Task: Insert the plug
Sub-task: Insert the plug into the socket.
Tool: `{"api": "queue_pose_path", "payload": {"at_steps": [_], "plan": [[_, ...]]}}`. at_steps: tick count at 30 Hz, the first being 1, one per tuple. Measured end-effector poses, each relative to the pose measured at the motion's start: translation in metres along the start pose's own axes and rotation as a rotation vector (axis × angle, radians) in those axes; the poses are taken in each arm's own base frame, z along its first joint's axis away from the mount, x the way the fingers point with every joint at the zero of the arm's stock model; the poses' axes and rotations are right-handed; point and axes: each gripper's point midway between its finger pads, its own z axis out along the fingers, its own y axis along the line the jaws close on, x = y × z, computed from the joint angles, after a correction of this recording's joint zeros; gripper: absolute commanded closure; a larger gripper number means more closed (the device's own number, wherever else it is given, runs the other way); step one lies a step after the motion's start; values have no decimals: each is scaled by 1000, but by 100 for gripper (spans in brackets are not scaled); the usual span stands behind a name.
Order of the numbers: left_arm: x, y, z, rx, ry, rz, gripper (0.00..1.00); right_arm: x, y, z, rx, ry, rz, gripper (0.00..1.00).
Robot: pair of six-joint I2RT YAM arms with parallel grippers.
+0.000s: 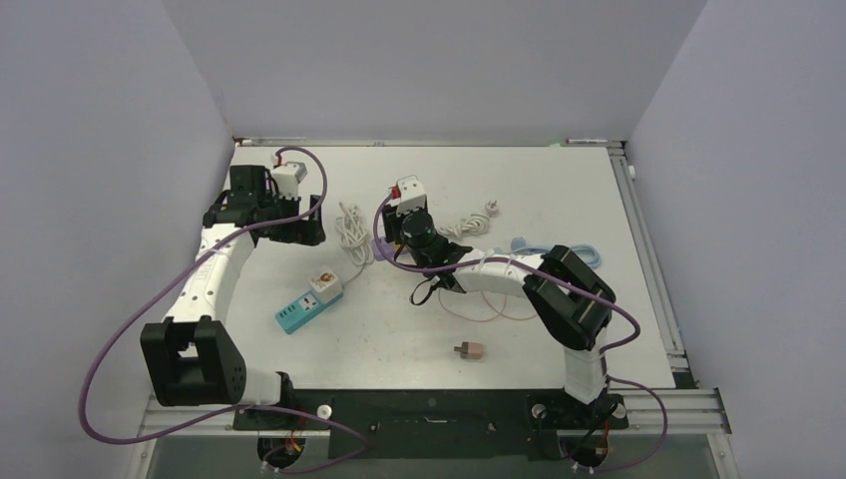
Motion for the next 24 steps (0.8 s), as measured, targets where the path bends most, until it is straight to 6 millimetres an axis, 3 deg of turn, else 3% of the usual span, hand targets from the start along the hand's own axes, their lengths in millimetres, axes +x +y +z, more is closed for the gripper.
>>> {"api": "queue_pose_path", "payload": {"at_steps": [24], "plan": [[2, -1, 1, 4, 4, -3, 4, 5, -10, 0, 29, 4, -17, 95]]}}
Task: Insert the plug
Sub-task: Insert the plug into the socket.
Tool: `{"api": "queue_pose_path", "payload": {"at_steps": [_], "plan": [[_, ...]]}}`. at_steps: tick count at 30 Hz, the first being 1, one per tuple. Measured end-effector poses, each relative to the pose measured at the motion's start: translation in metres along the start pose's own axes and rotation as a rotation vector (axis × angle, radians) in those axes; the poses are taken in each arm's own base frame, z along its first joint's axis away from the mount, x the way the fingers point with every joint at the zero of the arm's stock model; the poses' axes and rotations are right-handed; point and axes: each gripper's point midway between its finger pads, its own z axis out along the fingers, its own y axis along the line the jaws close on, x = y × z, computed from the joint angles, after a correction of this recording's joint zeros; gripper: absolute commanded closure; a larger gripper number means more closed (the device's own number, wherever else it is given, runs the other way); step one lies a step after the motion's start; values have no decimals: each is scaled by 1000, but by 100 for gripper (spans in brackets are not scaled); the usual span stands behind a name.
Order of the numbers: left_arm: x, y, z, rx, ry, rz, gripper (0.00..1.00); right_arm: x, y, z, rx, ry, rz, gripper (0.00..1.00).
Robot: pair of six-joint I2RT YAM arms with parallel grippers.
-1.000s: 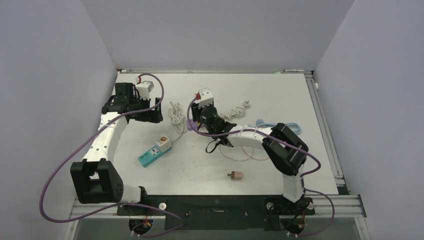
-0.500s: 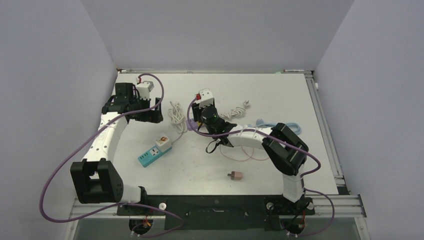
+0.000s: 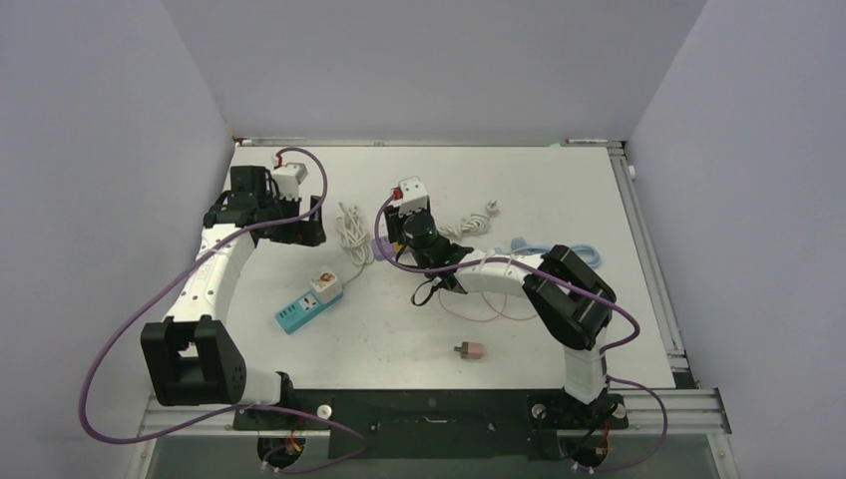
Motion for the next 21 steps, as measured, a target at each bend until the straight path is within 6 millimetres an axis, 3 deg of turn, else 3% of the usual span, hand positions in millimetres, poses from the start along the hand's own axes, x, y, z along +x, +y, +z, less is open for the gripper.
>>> {"api": "queue_pose_path", "payload": {"at_steps": [21], "plan": [[1, -2, 1, 9, 0, -4, 4, 0, -5, 4, 12, -9, 4, 95]]}}
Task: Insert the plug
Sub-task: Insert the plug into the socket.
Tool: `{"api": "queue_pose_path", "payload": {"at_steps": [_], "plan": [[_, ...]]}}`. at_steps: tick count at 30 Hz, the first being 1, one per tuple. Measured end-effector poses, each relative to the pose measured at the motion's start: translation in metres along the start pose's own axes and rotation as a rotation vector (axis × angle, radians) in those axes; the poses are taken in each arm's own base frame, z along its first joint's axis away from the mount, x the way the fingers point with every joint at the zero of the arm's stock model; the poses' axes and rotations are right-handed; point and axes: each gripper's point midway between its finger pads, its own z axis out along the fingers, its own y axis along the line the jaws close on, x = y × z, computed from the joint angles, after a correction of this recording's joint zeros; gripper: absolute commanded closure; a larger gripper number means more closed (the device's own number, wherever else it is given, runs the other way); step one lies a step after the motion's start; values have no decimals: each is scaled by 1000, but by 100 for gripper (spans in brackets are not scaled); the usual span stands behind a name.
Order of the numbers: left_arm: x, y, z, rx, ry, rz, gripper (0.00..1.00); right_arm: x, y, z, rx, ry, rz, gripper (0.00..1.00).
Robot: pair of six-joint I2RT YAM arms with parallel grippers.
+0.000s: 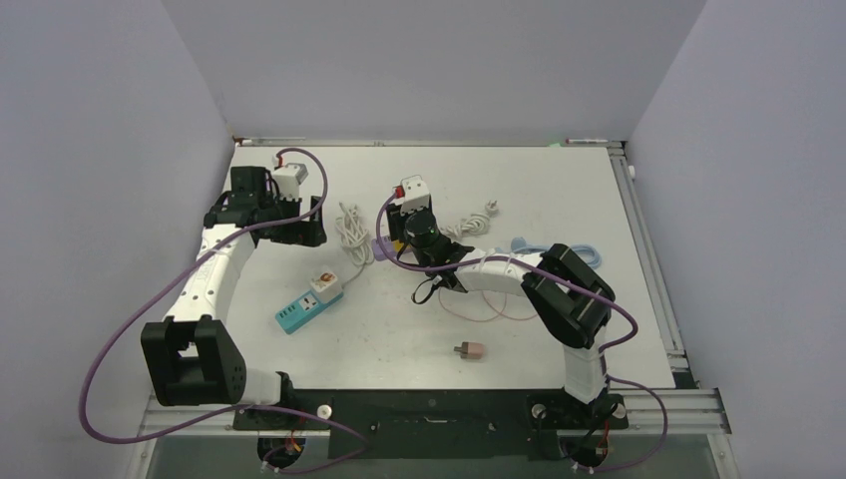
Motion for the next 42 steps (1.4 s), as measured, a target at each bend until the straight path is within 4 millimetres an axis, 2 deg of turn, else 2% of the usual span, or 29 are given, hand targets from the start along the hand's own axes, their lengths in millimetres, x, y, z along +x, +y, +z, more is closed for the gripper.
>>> {"api": "queue_pose_path", "payload": {"at_steps": [13, 42], "plan": [[0, -1, 0, 4, -1, 0, 4, 1, 6, -2, -10, 1, -4, 95], [3, -2, 2, 12, 7, -3, 4, 4, 3, -6, 4, -36, 17, 95]]}}
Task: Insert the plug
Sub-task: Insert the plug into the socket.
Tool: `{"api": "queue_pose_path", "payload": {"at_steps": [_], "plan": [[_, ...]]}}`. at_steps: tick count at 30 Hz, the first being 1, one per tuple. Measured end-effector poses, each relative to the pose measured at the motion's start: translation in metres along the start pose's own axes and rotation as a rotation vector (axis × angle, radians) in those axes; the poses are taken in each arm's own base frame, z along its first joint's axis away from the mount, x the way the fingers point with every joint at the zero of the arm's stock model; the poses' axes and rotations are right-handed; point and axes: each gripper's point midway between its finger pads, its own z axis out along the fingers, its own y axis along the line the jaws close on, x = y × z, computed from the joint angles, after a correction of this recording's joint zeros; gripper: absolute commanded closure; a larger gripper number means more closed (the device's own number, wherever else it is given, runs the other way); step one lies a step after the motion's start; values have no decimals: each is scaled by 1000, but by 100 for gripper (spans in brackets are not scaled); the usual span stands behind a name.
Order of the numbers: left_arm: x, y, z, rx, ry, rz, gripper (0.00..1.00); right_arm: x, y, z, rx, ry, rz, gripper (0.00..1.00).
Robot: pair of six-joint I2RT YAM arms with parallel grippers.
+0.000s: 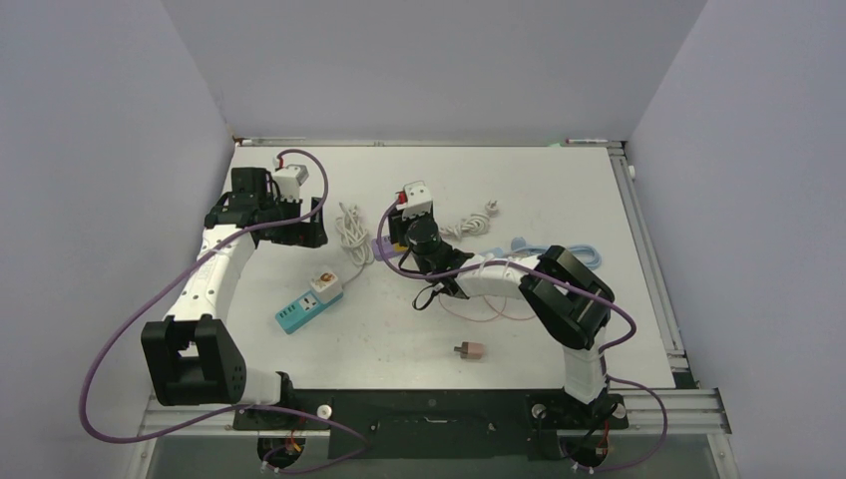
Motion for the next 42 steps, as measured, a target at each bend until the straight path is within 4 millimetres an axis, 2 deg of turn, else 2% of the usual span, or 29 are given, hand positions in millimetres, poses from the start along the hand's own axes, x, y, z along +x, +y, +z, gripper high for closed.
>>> {"api": "queue_pose_path", "payload": {"at_steps": [42], "plan": [[2, 2, 3, 1, 9, -27, 4, 7, 0, -6, 39, -55, 18, 95]]}}
